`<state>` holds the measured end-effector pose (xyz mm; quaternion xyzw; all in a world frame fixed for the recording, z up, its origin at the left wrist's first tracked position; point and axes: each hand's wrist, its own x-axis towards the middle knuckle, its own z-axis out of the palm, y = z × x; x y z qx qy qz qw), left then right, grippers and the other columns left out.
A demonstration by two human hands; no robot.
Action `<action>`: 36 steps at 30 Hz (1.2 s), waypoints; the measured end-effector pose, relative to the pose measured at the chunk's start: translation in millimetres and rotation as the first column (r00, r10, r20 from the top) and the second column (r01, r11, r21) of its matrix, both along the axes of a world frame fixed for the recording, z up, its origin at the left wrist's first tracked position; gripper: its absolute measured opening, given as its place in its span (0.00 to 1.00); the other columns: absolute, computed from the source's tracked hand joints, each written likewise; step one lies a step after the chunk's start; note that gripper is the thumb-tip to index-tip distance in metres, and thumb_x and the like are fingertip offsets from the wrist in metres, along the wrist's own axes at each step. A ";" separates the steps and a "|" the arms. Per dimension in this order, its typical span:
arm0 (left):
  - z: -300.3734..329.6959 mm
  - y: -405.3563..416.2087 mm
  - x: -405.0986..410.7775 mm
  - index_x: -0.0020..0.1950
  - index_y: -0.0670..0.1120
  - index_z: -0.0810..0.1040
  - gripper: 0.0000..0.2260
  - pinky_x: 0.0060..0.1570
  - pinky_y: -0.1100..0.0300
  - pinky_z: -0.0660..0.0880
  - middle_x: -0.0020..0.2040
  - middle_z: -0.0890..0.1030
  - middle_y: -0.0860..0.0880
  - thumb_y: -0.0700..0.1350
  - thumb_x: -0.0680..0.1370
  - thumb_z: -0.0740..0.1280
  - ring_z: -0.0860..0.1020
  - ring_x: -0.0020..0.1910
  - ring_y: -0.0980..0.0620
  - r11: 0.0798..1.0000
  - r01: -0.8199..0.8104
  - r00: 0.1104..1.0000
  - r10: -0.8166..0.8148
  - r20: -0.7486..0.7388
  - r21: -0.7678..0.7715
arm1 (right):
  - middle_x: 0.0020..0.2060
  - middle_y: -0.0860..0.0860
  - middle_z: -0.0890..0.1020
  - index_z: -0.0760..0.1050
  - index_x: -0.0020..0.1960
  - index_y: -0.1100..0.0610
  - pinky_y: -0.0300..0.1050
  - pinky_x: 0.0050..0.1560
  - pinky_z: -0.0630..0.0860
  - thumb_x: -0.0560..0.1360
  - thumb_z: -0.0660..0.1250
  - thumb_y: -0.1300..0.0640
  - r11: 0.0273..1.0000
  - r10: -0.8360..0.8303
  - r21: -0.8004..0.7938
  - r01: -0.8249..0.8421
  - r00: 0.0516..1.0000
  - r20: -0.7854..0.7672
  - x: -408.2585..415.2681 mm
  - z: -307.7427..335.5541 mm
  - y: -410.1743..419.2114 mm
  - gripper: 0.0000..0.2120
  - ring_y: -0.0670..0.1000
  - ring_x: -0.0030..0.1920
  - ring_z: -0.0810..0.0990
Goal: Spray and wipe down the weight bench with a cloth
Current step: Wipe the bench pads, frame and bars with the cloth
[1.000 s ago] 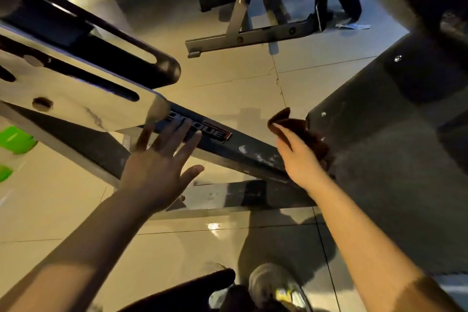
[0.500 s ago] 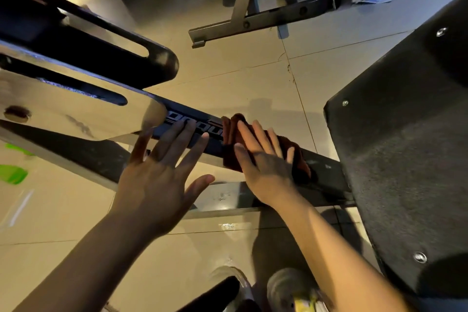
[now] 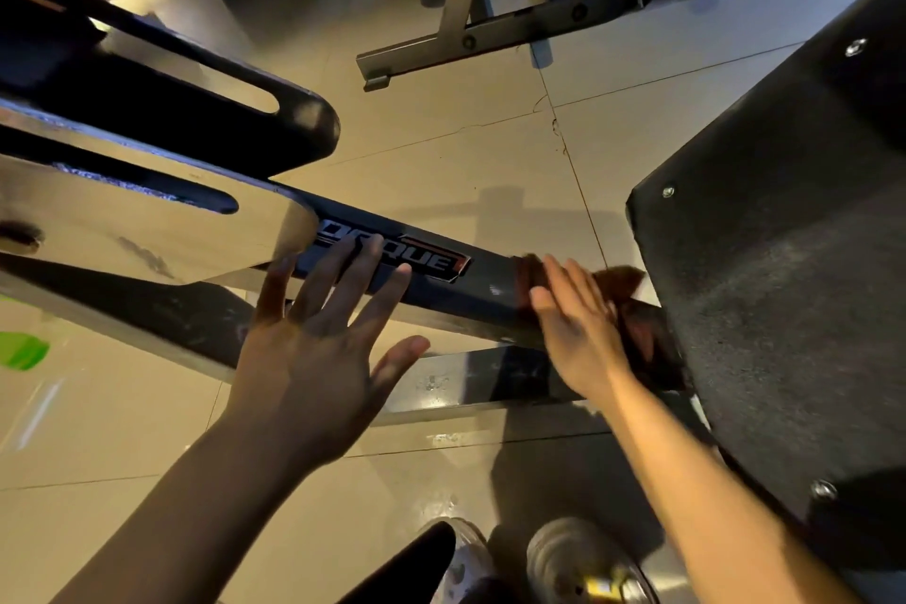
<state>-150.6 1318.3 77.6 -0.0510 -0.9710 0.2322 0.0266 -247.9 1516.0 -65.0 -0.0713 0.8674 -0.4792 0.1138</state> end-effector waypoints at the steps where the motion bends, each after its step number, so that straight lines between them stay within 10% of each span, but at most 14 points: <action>1: 1.0 1.0 -0.7 0.71 0.46 0.69 0.31 0.71 0.39 0.52 0.73 0.69 0.41 0.64 0.81 0.43 0.65 0.73 0.41 1.000 0.004 1.000 -0.004 -0.005 0.003 | 0.79 0.45 0.49 0.50 0.78 0.42 0.49 0.75 0.38 0.83 0.47 0.42 0.996 0.064 -0.057 -0.067 0.997 -0.052 7.4 19.1 -16.8 0.24 0.46 0.78 0.44; 6: 6.2 6.3 1.0 0.69 0.43 0.73 0.31 0.71 0.38 0.52 0.70 0.72 0.39 0.63 0.81 0.45 0.68 0.71 0.40 1.000 0.024 0.999 -0.024 -0.023 -0.008 | 0.78 0.44 0.55 0.53 0.78 0.43 0.55 0.78 0.44 0.82 0.46 0.42 0.900 0.229 -0.331 -0.283 0.954 -0.191 12.1 72.8 -60.8 0.25 0.44 0.78 0.48; 12: 5.7 1.1 0.9 0.72 0.45 0.68 0.30 0.72 0.38 0.50 0.72 0.70 0.40 0.63 0.81 0.45 0.65 0.73 0.40 0.998 0.040 0.999 -0.041 -0.017 -0.041 | 0.78 0.42 0.56 0.56 0.76 0.37 0.56 0.76 0.41 0.76 0.44 0.33 0.994 0.025 0.107 -0.025 1.000 0.000 -22.2 -16.0 17.9 0.29 0.47 0.78 0.49; 18: 5.3 -0.8 0.0 0.72 0.45 0.69 0.31 0.72 0.44 0.48 0.72 0.70 0.41 0.64 0.81 0.45 0.65 0.73 0.41 1.000 0.028 1.000 -0.028 -0.006 0.009 | 0.79 0.47 0.53 0.53 0.77 0.39 0.53 0.77 0.44 0.72 0.40 0.33 0.985 -0.133 0.130 0.116 0.983 0.130 -15.0 -48.3 55.0 0.34 0.49 0.78 0.47; 25: 11.4 9.5 -1.1 0.73 0.47 0.68 0.31 0.71 0.49 0.51 0.69 0.74 0.45 0.65 0.80 0.45 0.69 0.71 0.46 0.982 -0.026 0.999 0.032 -0.027 0.187 | 0.78 0.43 0.40 0.42 0.75 0.32 0.63 0.74 0.33 0.76 0.36 0.34 0.973 0.179 0.165 -0.159 0.977 -0.114 23.5 50.0 -50.7 0.27 0.51 0.77 0.35; 28: 19.7 6.4 6.2 0.69 0.43 0.70 0.25 0.39 0.55 0.72 0.44 0.82 0.43 0.58 0.80 0.53 0.82 0.40 0.45 0.962 0.080 0.995 -0.064 -0.070 0.261 | 0.79 0.48 0.45 0.40 0.75 0.34 0.64 0.71 0.36 0.77 0.36 0.33 0.960 0.254 0.200 -0.194 0.905 -0.342 38.9 65.1 -77.9 0.26 0.57 0.78 0.40; 30: 27.5 1.5 14.1 0.67 0.44 0.72 0.22 0.31 0.62 0.72 0.47 0.81 0.41 0.56 0.80 0.54 0.81 0.36 0.46 0.955 0.132 0.990 -0.112 -0.088 0.266 | 0.78 0.51 0.57 0.48 0.76 0.40 0.68 0.71 0.47 0.78 0.43 0.35 0.968 0.214 0.215 -0.129 0.871 -0.443 41.9 53.2 -72.0 0.27 0.61 0.77 0.53; 36: 40.2 -23.0 46.9 0.63 0.41 0.79 0.20 0.56 0.45 0.71 0.65 0.76 0.38 0.52 0.79 0.59 0.77 0.58 0.38 0.957 0.236 0.935 -0.176 -0.307 0.170 | 0.73 0.55 0.66 0.60 0.75 0.46 0.73 0.66 0.64 0.79 0.50 0.37 0.949 0.134 0.316 -0.021 0.931 -0.340 38.9 -24.6 12.4 0.27 0.62 0.74 0.63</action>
